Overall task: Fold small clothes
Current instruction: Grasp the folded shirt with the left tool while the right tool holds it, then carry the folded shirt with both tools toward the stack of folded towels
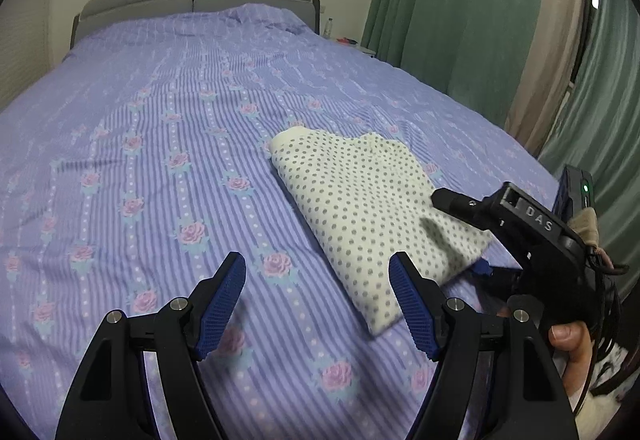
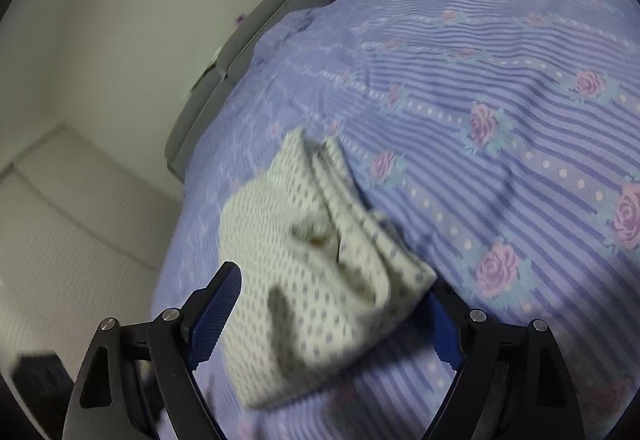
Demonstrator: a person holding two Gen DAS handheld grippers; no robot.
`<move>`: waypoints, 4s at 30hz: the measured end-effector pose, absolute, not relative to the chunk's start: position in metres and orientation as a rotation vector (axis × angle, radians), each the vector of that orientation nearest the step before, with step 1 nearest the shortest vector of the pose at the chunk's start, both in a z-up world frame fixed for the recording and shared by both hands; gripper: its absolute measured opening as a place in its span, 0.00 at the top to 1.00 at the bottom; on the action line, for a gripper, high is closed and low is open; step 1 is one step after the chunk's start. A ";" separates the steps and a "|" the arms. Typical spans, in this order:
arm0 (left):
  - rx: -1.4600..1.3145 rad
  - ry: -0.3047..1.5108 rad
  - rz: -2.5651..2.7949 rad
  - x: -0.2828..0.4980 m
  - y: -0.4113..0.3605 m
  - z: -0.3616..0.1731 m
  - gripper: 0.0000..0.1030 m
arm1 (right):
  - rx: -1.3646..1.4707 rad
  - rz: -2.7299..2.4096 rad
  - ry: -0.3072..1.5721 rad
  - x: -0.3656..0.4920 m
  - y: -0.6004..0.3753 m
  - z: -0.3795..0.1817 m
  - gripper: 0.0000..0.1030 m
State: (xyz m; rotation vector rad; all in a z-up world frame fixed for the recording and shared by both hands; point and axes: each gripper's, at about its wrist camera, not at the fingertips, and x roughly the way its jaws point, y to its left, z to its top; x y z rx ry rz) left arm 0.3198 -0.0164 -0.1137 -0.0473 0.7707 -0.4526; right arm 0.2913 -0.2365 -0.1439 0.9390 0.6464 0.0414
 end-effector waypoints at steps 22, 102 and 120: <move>-0.150 0.906 -0.553 0.396 -0.037 -0.146 0.25 | 1.021 0.019 0.568 0.276 -0.260 -0.163 0.62; 0.076 0.499 -0.203 0.238 0.386 0.131 0.78 | 0.436 0.689 0.461 0.240 0.203 0.086 0.72; 0.145 0.637 -0.103 0.309 0.469 0.084 0.79 | 0.343 0.723 0.547 0.267 0.305 0.046 0.76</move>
